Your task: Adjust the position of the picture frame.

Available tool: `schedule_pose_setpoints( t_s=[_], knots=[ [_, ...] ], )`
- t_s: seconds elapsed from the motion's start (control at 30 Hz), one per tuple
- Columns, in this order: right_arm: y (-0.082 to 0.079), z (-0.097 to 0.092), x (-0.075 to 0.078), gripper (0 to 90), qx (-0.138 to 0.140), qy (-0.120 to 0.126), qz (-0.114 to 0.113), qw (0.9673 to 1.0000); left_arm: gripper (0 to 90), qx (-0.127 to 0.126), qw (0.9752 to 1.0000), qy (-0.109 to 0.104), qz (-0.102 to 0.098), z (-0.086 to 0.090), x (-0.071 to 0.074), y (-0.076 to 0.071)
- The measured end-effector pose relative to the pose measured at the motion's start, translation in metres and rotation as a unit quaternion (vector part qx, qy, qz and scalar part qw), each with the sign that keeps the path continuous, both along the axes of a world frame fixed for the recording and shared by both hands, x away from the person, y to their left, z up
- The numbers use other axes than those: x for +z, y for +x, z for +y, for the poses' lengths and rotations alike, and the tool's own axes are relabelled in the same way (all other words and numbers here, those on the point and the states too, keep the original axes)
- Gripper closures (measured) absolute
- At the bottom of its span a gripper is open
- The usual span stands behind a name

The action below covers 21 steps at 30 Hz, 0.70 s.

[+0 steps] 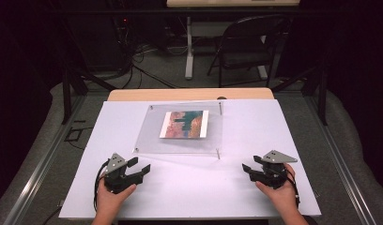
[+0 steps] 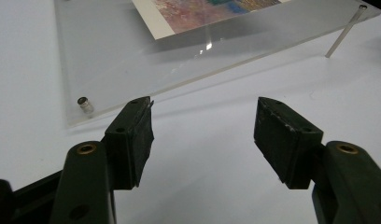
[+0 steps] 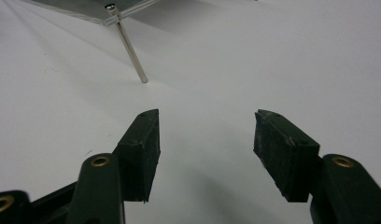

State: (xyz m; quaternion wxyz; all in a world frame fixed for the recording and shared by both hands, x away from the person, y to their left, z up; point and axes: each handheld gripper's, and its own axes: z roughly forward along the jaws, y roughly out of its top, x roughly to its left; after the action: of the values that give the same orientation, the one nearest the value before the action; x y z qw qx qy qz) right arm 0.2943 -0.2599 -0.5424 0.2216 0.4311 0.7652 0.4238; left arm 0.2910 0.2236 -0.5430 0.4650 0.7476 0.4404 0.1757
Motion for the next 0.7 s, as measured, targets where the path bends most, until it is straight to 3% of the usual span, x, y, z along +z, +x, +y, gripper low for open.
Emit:
schedule_pose_setpoints(
  t_s=[0.23, 0.47, 0.53, 0.7],
  knots=[
    [-0.001, 0.004, 0.000, 42.0, 0.012, -0.009, -0.005, 0.9999, 35.2, 0.010, 0.9999, 0.000, 0.008, -0.001, 0.000, 0.001],
    [0.000, 0.008, -0.001, 41.2, 0.018, 0.014, 0.006, 0.9997, 36.7, 0.001, 0.9999, 0.000, 0.010, -0.002, 0.000, 0.001],
    [-0.002, 0.014, 0.000, 40.2, 0.025, -0.003, -0.004, 0.9997, 38.9, -0.001, 0.9999, 0.008, 0.009, -0.003, 0.000, 0.001],
    [-0.002, 0.018, 0.000, 44.1, 0.036, -0.013, -0.001, 0.9993, 40.6, -0.006, 0.9998, 0.014, 0.007, -0.005, 0.000, 0.001]
  ],
)
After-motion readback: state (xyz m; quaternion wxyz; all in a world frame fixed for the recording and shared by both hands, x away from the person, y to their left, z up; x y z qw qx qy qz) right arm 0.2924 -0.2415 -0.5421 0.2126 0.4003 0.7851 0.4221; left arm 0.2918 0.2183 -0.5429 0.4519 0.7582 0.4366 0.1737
